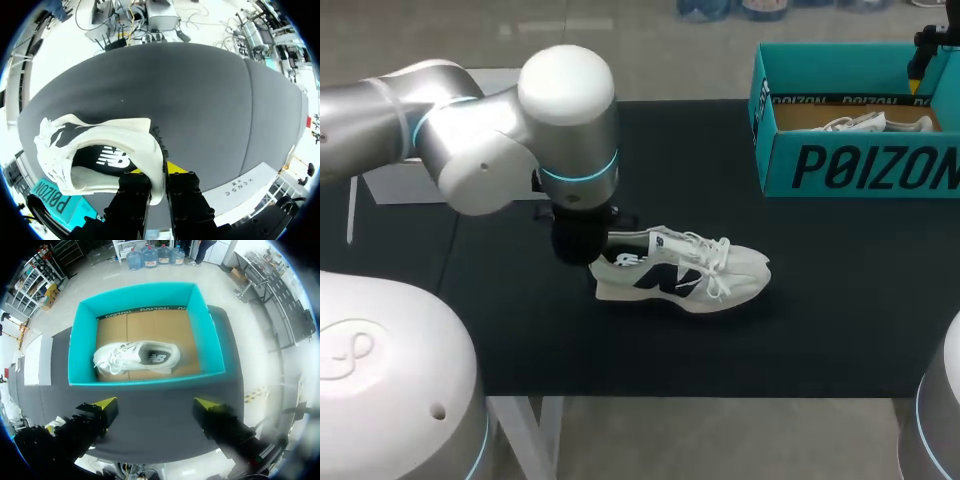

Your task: Take the shoe out of the shoebox, open the shoe tongue, remove and reinsert the insole, then place the shoe into the shoebox

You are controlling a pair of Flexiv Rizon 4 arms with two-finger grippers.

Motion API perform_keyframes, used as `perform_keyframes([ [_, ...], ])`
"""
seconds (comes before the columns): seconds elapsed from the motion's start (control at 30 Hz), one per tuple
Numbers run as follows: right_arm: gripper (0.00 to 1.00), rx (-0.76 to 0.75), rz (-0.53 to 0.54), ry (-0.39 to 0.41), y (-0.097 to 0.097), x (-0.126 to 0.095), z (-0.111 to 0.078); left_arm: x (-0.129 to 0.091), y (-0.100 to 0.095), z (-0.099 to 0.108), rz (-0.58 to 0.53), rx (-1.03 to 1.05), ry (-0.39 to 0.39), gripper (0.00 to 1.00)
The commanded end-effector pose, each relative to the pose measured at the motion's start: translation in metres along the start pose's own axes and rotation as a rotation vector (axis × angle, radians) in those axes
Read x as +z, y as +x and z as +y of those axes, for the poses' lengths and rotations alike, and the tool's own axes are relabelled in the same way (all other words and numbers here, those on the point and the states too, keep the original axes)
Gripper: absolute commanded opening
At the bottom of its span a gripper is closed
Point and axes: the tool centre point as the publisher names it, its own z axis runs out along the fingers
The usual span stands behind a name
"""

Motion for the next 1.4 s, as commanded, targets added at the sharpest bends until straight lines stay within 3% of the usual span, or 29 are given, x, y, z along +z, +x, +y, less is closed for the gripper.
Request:
perform_keyframes([
  [0.03, 1.00, 0.001, -0.001, -0.001, 0.000, 0.000, -0.001, 0.011, -0.010, 0.001, 0.030, -0.011, 0.002, 0.00],
  [0.47, 1.00, 0.001, -0.001, -0.001, 0.000, 0.000, -0.001, 0.030, -0.016, -0.005, 0.084, -0.033, -0.013, 0.00],
  [0.5, 1.00, 0.001, -0.001, -0.001, 0.000, 0.000, -0.001, 0.030, -0.017, -0.005, 0.091, -0.034, -0.016, 0.07],
  [0.53, 1.00, 0.001, -0.001, -0.001, 0.000, 0.000, -0.001, 0.030, -0.017, -0.005, 0.091, -0.035, -0.014, 0.43],
  [0.57, 1.00, 0.001, -0.001, -0.001, 0.000, 0.000, -0.001, 0.029, -0.016, -0.004, 0.098, -0.046, -0.016, 1.00],
  [0.73, 1.00, 0.001, -0.001, -0.001, 0.000, 0.000, -0.001, 0.013, -0.010, 0.001, 0.112, -0.077, -0.068, 1.00],
  [0.9, 1.00, 0.001, -0.001, -0.001, 0.000, 0.000, -0.001, -0.031, 0.004, 0.009, 0.103, -0.129, -0.179, 1.00],
  [1.0, 1.00, 0.001, -0.001, -0.001, 0.000, 0.000, -0.001, -0.052, 0.020, 0.018, 0.076, -0.189, -0.196, 1.00],
  [1.2, 1.00, 0.001, -0.001, -0.001, 0.000, 0.000, -0.001, -0.067, 0.063, 0.032, -0.078, -0.344, -0.082, 1.00],
  [1.23, 1.00, 0.001, -0.001, -0.001, 0.000, 0.000, -0.001, -0.069, 0.071, 0.032, -0.180, -0.365, -0.018, 1.00],
  [1.3, 1.00, 0.001, -0.001, -0.001, 0.000, 0.000, -0.001, -0.072, 0.085, 0.031, -0.269, -0.414, 0.033, 1.00],
  [1.33, 1.00, 0.001, -0.001, -0.001, 0.000, 0.000, -0.001, -0.074, 0.090, 0.030, -0.407, -0.425, 0.124, 1.00],
  [1.37, 1.00, 0.001, -0.001, -0.001, 0.000, 0.000, -0.001, -0.075, 0.097, 0.029, -0.490, -0.459, 0.168, 1.00],
  [1.4, 1.00, 0.001, -0.001, -0.001, 0.000, 0.000, -0.001, -0.074, 0.104, 0.029, -0.502, -0.496, 0.159, 1.00],
])
